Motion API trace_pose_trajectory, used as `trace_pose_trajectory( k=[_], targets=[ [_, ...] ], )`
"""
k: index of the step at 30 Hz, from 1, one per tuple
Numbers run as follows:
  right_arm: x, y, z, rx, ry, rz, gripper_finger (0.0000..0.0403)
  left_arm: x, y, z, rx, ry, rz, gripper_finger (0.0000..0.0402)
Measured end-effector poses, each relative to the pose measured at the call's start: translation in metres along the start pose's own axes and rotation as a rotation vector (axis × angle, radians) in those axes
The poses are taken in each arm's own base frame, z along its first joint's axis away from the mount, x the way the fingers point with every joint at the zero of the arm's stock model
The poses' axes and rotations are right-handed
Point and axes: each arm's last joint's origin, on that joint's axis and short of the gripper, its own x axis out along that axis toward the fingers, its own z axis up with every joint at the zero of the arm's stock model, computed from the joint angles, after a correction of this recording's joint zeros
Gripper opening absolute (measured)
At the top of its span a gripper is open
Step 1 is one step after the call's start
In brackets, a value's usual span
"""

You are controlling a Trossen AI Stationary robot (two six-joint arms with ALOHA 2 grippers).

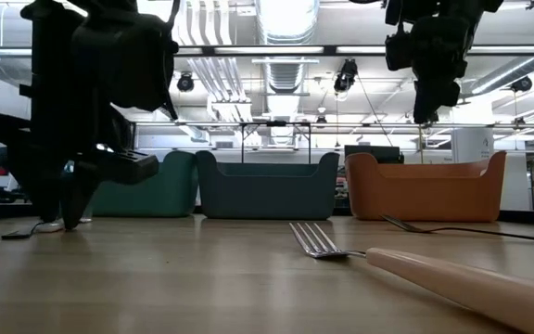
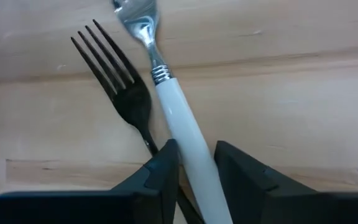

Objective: Sort silverware by color (type)
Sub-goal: Put the white fork into the blue bin

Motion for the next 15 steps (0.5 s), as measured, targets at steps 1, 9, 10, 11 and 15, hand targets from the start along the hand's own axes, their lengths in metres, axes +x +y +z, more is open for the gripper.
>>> trace_pose_trajectory(
  k=[1,9,10,11,15],
  targets=[
    [-0.0001,0.0001,0.0002,0.0,-0.002,0.001,0.0069,0.0,-0.0001,0.0,0.002,0.0,-0.001,0.0087],
    [-0.0001,0.0004,0.0017,0.007,-0.017,0.004,0.0068,0.0004,-0.001,-0.0005,0.005,0.004,-0.012,0.0075],
    [-0.0001,0.0004,0.0016,0.008,-0.017,0.004,0.0068,0.0007,-0.0009,-0.0006,0.006,0.004,-0.013,0.0075],
    [-0.0001,0.0004,0.0016,0.008,-0.017,0.004,0.0068,0.0011,-0.0009,-0.0007,0.006,0.004,-0.013,0.0075],
    [-0.0001,0.0004,0.0017,0.01,-0.018,0.004,0.0068,0.0027,-0.0009,-0.001,0.005,0.006,-0.015,0.0075]
  ],
)
